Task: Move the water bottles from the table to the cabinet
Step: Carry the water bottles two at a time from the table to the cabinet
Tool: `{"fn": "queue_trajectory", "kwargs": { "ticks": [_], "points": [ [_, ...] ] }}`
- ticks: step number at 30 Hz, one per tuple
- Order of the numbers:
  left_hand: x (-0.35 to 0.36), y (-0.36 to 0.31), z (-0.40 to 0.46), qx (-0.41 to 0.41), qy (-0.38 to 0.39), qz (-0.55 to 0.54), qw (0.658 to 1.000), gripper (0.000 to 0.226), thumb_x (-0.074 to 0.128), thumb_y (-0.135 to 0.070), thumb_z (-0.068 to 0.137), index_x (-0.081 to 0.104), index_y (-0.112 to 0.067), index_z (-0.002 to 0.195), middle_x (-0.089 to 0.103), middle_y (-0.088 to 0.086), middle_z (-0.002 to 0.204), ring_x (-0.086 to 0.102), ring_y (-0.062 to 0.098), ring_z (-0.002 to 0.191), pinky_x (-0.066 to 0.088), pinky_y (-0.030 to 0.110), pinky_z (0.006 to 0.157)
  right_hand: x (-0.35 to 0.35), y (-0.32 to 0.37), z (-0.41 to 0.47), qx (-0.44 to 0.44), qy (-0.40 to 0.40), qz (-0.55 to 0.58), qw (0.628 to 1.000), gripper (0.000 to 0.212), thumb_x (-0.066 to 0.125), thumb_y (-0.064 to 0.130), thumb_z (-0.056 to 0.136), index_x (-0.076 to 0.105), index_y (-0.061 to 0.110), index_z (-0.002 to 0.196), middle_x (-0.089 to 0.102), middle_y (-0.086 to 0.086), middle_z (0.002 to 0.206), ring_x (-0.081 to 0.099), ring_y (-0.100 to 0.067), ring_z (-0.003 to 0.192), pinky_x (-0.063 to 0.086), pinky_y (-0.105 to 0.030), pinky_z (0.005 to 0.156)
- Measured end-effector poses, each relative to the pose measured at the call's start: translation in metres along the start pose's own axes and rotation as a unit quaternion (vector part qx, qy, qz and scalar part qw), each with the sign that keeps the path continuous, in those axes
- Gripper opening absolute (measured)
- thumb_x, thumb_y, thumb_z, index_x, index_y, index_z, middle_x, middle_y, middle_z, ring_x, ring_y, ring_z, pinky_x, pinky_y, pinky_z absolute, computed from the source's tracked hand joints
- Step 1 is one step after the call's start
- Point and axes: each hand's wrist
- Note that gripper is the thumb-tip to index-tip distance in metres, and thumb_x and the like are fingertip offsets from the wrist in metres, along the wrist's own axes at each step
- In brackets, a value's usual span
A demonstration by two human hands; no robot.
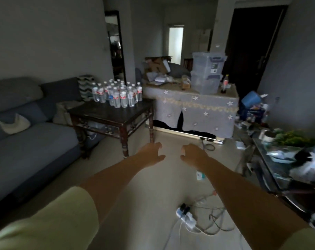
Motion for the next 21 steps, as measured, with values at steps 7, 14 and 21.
{"fn": "queue_trajectory", "kwargs": {
  "ticks": [7,14,21],
  "points": [
    [-0.048,0.105,0.0,-0.084,-0.034,-0.022,0.996,0.05,0.054,-0.038,0.094,0.045,-0.014,0.137,0.053,0.011,0.136,0.051,0.029,0.126,0.042,0.033,0.1,0.001,0.103,0.063,-0.075,0.01,-0.004,0.997,0.04,0.051,0.029,0.096,0.054,0.011,0.131,0.052,-0.015,0.132,0.051,-0.031,0.123,0.044,-0.036,0.102],
    [-0.062,0.188,0.02,-0.13,-0.045,-0.037,0.99,0.05,0.057,-0.039,0.092,0.048,-0.016,0.136,0.052,0.01,0.139,0.049,0.026,0.128,0.042,0.035,0.104,0.014,0.187,0.129,-0.137,0.02,-0.01,0.99,0.034,0.052,0.027,0.095,0.062,0.011,0.124,0.059,-0.014,0.129,0.054,-0.031,0.121,0.046,-0.039,0.102],
    [-0.084,0.269,0.102,-0.141,-0.061,-0.045,0.987,0.044,0.055,-0.032,0.094,0.051,-0.014,0.133,0.054,0.011,0.138,0.051,0.028,0.127,0.044,0.036,0.101,0.026,0.228,0.241,-0.148,0.046,-0.023,0.988,0.035,0.048,0.022,0.098,0.057,0.006,0.127,0.057,-0.016,0.133,0.052,-0.03,0.125,0.043,-0.036,0.104]
  ]
}}
Point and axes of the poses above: each hand's wrist, its own z-axis towards the middle knuckle, its own x-axis out of the palm, y = z × x
